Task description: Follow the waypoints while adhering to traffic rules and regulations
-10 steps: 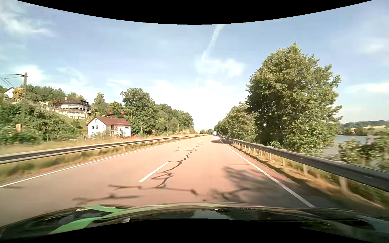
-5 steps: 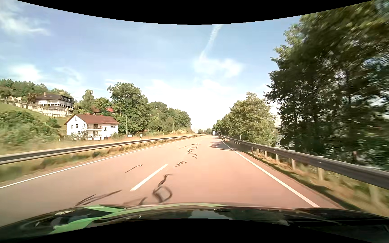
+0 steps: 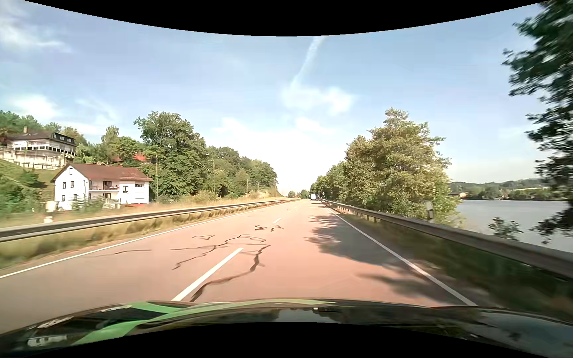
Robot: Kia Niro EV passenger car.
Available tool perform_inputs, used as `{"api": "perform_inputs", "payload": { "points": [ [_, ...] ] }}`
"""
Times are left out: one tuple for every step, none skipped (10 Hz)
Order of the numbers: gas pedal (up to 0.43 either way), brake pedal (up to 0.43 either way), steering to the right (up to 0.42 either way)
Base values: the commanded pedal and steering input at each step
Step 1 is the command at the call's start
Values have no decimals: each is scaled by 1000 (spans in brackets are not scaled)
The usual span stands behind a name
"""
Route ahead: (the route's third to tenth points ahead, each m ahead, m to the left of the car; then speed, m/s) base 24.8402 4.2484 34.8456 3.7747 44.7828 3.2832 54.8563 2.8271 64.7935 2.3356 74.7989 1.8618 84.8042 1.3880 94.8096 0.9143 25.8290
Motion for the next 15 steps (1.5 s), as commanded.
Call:
{"api": "perform_inputs", "payload": {
  "points": [
    [287, 0, 4],
    [287, 0, 4],
    [280, 0, 4],
    [280, 0, 4],
    [280, 0, 4],
    [280, 0, 4],
    [280, 0, 3],
    [287, 0, 3],
    [287, 0, 3],
    [287, 0, 2],
    [299, 0, 3],
    [299, 0, 2],
    [299, 0, 1],
    [299, 0, 1],
    [299, 0, 2]
  ]
}}
